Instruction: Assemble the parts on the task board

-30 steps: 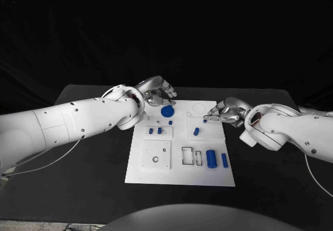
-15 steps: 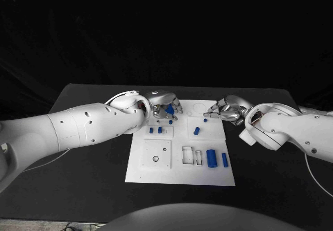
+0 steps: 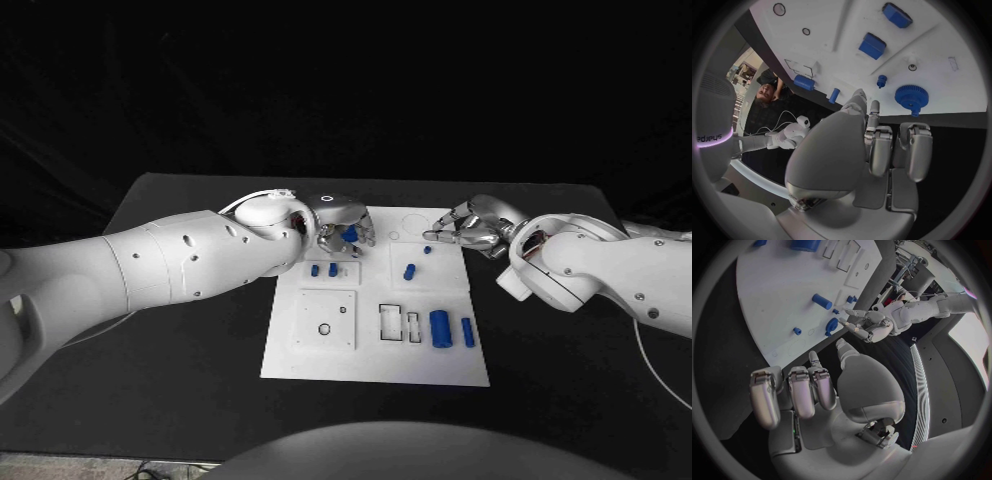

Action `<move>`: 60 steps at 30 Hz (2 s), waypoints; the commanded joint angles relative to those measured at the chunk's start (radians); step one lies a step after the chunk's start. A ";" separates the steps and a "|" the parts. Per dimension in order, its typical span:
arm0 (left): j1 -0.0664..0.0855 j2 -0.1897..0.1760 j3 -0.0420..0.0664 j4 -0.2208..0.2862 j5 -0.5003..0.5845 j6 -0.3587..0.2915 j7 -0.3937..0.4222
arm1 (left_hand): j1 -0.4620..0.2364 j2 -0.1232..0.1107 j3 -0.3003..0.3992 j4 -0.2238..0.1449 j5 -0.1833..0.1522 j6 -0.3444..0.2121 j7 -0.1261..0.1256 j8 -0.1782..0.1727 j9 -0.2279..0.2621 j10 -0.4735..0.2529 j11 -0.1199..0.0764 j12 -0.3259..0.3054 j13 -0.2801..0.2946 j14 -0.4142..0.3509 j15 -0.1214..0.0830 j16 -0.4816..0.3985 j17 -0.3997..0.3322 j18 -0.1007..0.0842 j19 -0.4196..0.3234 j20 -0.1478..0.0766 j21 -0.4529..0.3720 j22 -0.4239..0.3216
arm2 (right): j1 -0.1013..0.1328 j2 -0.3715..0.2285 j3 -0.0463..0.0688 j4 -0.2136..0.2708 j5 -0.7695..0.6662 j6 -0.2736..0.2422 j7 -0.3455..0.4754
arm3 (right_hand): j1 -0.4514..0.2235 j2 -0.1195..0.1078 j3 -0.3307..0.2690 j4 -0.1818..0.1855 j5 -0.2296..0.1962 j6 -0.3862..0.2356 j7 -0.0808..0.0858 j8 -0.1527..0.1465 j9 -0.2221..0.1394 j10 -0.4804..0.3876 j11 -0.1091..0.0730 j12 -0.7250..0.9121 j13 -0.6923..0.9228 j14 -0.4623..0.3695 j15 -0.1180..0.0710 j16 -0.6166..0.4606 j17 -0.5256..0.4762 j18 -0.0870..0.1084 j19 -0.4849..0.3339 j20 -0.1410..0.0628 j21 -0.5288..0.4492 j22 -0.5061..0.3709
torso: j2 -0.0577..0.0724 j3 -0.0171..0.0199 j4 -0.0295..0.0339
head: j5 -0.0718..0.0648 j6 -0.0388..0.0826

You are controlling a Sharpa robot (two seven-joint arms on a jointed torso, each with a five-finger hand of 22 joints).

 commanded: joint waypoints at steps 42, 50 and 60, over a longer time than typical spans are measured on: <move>-0.007 0.041 0.001 -0.044 -0.098 0.079 -0.104 | 0.037 -0.007 0.066 -0.003 -0.003 -0.017 0.017 -0.001 -0.030 -0.025 -0.037 -0.017 -0.002 0.104 -0.054 0.003 0.263 -0.015 0.107 -0.015 0.002 0.263 | -0.002 0.004 0.000 0.001 -0.001 0.032 -0.011 | 0.001 0.013 -0.006 0.003 0.008 0.008 0.001 0.003 0.002 0.105 0.011 0.004 0.263 0.106 0.006 0.004 0.263 -0.007 0.105 0.008 0.004 0.263 | 0.000 0.0000 -0.0007 | 0.002 -0.005; -0.013 0.044 0.001 -0.052 -0.099 0.089 -0.096 | 0.041 -0.007 0.074 -0.005 -0.003 -0.017 0.016 0.000 -0.032 -0.026 -0.039 -0.016 -0.002 0.104 -0.054 0.003 0.263 -0.015 0.107 -0.016 0.002 0.263 | -0.002 0.004 0.000 0.001 -0.001 0.037 -0.015 | 0.001 0.013 -0.006 0.003 0.008 0.008 0.001 0.003 0.002 0.105 0.011 0.004 0.263 0.106 0.006 0.004 0.263 -0.007 0.105 0.008 0.004 0.263 | 0.000 0.0003 -0.0013 | -0.002 -0.007; -0.014 0.051 0.000 -0.057 -0.105 0.093 -0.091 | 0.044 -0.006 0.080 -0.006 -0.003 -0.017 0.014 0.001 -0.033 -0.027 -0.040 -0.016 -0.002 0.104 -0.055 0.003 0.263 -0.015 0.107 -0.017 0.002 0.263 | -0.002 0.005 0.000 0.001 -0.001 0.041 -0.018 | 0.001 0.013 -0.006 0.003 0.008 0.008 0.001 0.003 0.002 0.105 0.011 0.004 0.263 0.106 0.006 0.004 0.263 -0.007 0.105 0.008 0.004 0.263 | 0.000 0.0000 0.0000 | -0.001 -0.007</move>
